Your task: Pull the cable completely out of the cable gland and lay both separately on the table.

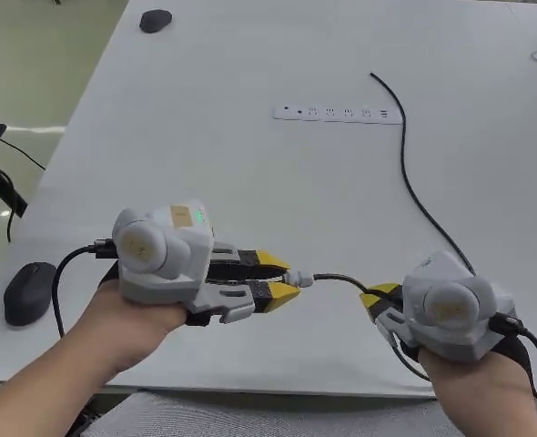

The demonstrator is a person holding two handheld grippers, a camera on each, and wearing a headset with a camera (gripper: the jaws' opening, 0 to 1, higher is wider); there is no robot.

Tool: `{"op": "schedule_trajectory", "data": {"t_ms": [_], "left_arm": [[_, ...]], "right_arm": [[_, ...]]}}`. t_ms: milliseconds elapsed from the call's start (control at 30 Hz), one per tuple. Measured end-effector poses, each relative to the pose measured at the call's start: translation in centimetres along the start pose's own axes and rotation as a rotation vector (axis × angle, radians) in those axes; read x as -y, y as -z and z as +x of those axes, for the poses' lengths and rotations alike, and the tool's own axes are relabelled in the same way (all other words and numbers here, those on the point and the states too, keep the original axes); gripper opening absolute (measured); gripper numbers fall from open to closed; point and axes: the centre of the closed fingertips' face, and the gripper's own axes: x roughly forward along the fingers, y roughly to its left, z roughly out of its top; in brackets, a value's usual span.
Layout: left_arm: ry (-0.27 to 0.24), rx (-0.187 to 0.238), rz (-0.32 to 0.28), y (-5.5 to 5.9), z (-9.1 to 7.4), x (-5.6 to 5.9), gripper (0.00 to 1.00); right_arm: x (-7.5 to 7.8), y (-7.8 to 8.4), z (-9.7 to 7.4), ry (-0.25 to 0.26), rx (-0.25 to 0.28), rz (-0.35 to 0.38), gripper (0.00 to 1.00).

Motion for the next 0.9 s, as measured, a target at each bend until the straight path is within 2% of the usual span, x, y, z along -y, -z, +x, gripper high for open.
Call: {"op": "schedule_trajectory", "data": {"t_ms": [433,900], "left_arm": [[-0.010,-0.002,-0.007,0.1,-0.2,-0.3,0.15],[-0.026,0.010,-0.018,-0.5,-0.5,-0.7,0.15]], "right_arm": [[-0.2,-0.1,-0.3,-0.017,0.002,-0.032,0.00],[-0.7,-1.0,-1.6,-0.029,0.014,-0.154,0.02]]}}
